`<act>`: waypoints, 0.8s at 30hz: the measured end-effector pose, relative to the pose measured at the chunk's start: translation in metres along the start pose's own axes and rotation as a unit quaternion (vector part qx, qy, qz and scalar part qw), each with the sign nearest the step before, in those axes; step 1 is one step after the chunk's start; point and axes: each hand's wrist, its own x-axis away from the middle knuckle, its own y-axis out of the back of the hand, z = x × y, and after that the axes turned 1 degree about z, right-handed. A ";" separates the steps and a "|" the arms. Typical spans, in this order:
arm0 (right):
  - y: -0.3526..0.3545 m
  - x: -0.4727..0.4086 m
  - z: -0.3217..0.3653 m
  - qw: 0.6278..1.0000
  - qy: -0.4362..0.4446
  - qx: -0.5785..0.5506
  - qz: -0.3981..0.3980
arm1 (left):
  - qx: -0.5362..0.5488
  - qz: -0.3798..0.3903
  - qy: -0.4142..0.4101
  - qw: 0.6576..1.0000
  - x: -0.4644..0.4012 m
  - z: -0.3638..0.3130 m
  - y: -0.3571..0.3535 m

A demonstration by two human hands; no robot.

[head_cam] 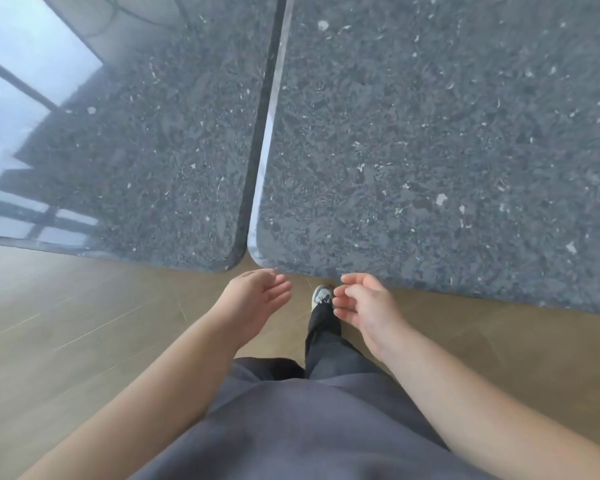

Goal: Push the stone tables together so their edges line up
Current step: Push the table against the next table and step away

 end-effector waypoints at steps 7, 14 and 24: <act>0.009 -0.067 -0.021 0.950 -0.181 -0.256 0.003 | 0.198 -0.023 0.112 0.974 -0.066 0.014 -0.009; -0.015 -0.105 -0.022 0.859 -0.064 -0.500 -0.089 | 0.299 -0.019 0.075 0.951 -0.106 0.013 -0.033; -0.010 -0.108 -0.026 0.873 -0.031 -0.474 -0.109 | 0.294 0.024 0.074 0.953 -0.109 0.021 -0.026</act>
